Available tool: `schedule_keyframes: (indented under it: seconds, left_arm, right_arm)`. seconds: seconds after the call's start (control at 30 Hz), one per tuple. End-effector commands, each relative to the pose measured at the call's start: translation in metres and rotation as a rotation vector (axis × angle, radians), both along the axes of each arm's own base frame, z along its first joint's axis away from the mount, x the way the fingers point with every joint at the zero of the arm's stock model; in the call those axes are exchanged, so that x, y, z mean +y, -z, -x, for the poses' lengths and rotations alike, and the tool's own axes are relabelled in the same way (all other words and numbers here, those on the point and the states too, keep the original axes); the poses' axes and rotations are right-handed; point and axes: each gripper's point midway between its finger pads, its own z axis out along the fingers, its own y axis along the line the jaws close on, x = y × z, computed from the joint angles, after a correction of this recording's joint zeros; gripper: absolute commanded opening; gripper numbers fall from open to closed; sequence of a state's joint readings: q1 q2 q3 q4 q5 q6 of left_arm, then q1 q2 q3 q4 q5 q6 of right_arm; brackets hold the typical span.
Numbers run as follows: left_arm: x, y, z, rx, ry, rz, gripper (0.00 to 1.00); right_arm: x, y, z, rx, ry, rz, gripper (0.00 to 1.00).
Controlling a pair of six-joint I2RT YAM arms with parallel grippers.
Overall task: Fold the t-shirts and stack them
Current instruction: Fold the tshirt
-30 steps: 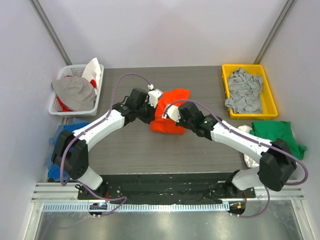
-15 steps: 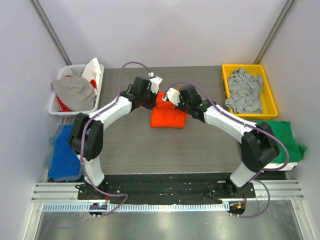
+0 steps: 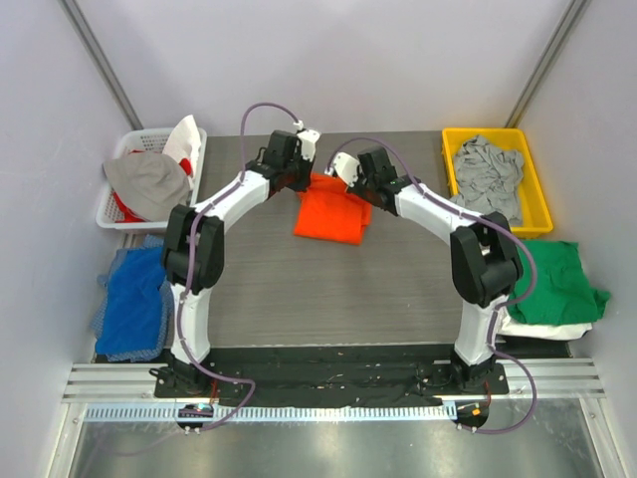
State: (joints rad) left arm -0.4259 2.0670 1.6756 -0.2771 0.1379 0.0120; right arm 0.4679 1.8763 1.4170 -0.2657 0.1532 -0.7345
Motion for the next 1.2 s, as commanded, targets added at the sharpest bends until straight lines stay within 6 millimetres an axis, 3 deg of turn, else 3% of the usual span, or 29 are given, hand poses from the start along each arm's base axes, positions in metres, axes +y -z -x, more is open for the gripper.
schedule_keyframes:
  seconds: [0.0, 0.07, 0.17, 0.5, 0.63, 0.73, 0.87, 0.93, 0.97, 1.1, 1.13, 1.17]
  left_arm:
    - [0.012, -0.01, -0.04, -0.083, -0.063, -0.035, 0.0]
    - [0.014, 0.001, -0.047, -0.072, -0.08, -0.056, 0.0]
    - [0.015, 0.003, -0.056, -0.078, -0.082, -0.066, 0.0]
    - [0.016, -0.037, -0.08, -0.176, -0.093, -0.065, 0.0]
    - [0.02, -0.028, -0.093, -0.182, -0.117, -0.107, 0.19]
    - [0.021, -0.029, -0.101, -0.202, -0.13, -0.12, 0.28]
    - [0.023, -0.014, -0.11, -0.206, -0.139, -0.148, 0.37]
    - [0.021, -0.018, -0.113, -0.214, -0.142, -0.14, 0.38]
    - [0.021, -0.017, -0.113, -0.213, -0.142, -0.138, 0.38]
    - [0.016, -0.016, -0.11, -0.202, -0.138, -0.118, 0.39]
    - [0.016, -0.016, -0.109, -0.197, -0.139, -0.115, 0.39]
    - [0.015, -0.013, -0.107, -0.188, -0.134, -0.115, 0.39]
  right_arm:
    - [-0.011, -0.01, -0.034, -0.052, 0.04, -0.009, 0.01]
    - [-0.01, -0.002, -0.043, -0.045, 0.044, -0.007, 0.01]
    - [-0.014, 0.0, -0.052, -0.045, 0.057, -0.016, 0.01]
    - [-0.019, -0.016, -0.064, -0.081, 0.065, -0.014, 0.01]
    - [-0.023, -0.013, -0.072, -0.083, 0.081, -0.014, 0.01]
    - [-0.026, -0.006, -0.077, -0.082, 0.09, 0.0, 0.06]
    - [-0.031, 0.002, -0.086, -0.082, 0.111, 0.019, 0.2]
    - [-0.034, 0.004, -0.089, -0.081, 0.12, 0.022, 0.24]
    - [-0.035, 0.006, -0.09, -0.08, 0.122, 0.023, 0.35]
    - [-0.037, 0.012, -0.096, -0.079, 0.133, 0.029, 0.47]
    - [-0.037, 0.018, -0.097, -0.074, 0.138, 0.032, 0.57]
    - [-0.037, 0.02, -0.098, -0.072, 0.138, 0.031, 0.59]
